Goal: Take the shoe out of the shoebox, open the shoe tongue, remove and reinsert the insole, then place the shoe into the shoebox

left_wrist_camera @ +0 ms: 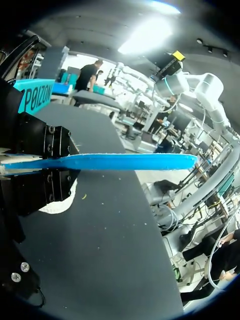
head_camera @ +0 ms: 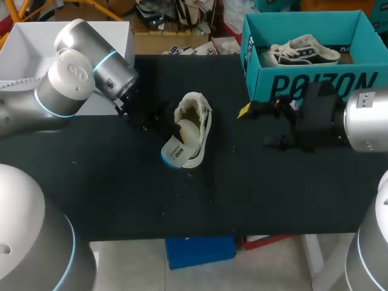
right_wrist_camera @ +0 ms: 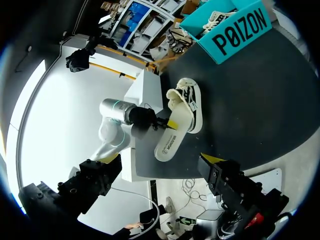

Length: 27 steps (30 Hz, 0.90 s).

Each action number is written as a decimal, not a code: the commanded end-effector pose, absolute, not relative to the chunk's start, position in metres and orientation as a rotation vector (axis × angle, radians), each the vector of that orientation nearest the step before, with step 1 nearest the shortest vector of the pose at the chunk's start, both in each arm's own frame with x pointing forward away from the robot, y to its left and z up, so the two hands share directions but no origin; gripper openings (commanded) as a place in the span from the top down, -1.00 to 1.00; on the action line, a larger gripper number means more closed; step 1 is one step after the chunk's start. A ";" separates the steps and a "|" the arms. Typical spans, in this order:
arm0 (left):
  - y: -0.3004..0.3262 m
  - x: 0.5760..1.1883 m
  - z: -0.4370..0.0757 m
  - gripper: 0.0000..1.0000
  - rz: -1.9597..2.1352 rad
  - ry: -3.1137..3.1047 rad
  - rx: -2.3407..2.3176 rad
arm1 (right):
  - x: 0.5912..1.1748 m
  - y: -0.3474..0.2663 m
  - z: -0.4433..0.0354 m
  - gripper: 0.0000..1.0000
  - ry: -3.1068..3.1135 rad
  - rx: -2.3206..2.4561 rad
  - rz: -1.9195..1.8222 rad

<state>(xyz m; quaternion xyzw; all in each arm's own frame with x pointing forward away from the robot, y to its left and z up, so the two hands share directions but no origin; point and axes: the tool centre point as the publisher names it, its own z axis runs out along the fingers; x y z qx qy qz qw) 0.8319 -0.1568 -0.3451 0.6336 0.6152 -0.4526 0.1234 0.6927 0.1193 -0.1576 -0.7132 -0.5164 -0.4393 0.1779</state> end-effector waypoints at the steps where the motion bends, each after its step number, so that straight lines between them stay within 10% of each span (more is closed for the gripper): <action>1: -0.162 0.842 -0.348 1.00 -1.317 1.794 1.862 | 0.692 0.119 -0.157 -1.00 -1.461 -2.019 -1.242; 27: -0.181 0.893 -0.370 1.00 -1.207 1.819 1.927 | 0.692 0.119 -0.157 -1.00 -1.461 -2.019 -1.242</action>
